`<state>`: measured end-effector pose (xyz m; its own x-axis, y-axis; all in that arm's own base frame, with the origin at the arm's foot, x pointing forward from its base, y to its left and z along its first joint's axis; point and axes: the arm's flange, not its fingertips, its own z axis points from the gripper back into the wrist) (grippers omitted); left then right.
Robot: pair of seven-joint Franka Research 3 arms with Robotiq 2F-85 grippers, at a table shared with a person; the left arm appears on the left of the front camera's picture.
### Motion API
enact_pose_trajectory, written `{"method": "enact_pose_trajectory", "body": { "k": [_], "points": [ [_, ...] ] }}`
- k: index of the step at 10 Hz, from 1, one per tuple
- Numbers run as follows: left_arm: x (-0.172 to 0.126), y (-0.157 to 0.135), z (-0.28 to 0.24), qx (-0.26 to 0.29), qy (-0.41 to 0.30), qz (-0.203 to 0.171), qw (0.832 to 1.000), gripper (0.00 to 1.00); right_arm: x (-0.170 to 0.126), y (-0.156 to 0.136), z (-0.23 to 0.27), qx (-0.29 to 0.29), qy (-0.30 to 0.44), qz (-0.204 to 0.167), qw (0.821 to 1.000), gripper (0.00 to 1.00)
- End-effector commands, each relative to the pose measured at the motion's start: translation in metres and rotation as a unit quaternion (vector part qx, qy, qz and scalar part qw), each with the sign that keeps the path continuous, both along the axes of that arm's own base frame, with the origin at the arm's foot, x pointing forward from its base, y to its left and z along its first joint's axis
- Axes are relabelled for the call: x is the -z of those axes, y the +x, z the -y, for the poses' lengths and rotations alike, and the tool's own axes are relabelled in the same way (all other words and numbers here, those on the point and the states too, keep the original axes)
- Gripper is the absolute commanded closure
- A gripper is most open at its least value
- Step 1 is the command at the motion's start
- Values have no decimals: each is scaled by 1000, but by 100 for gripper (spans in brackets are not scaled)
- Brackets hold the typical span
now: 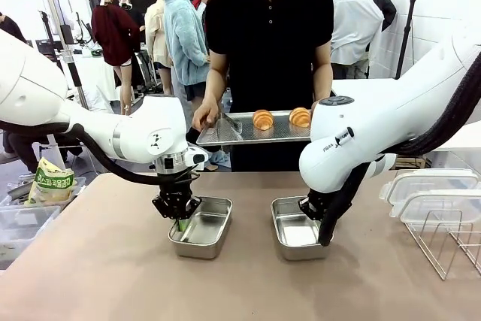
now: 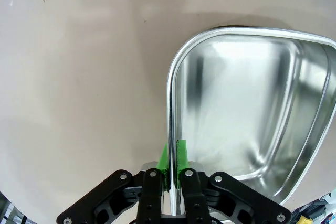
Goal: Place the bread in airtight containers.
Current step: Lift both Airtight Container.
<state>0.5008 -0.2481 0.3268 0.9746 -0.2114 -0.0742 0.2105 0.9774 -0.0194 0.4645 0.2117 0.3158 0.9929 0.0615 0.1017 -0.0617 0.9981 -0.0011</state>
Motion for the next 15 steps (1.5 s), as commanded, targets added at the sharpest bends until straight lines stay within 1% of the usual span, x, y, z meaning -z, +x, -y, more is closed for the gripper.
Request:
{"method": "enact_pose_trajectory", "body": {
  "k": [1,3,4,6,7,9,11,13,15],
  "points": [
    [-9,-4,-1,-21,14,-1,1000,100,3,2,-5,0,-16,-2,1000,100],
    [-16,-9,-2,-57,14,2,998,100,-7,-3,-1,10,-10,0,1000,100],
    [-26,-13,-4,-86,7,9,996,100,-20,-9,3,15,-5,-2,1000,100],
    [-59,-26,-7,-140,-10,23,990,100,-61,-28,20,25,1,-1,1000,100],
    [-77,-34,-8,-147,-18,18,989,100,-83,-37,27,24,8,1,1000,100],
    [-118,-47,-9,-145,-24,35,989,100,-127,-44,46,43,15,27,999,100],
    [-155,-64,-1,-132,-21,51,990,100,-164,-49,60,52,25,41,997,100],
    [-185,-70,-8,-139,-12,75,987,100,-186,-50,65,57,24,43,997,100],
    [-195,-80,-8,-138,-14,82,987,100,-191,-49,55,47,23,44,998,100]
  ]
}}
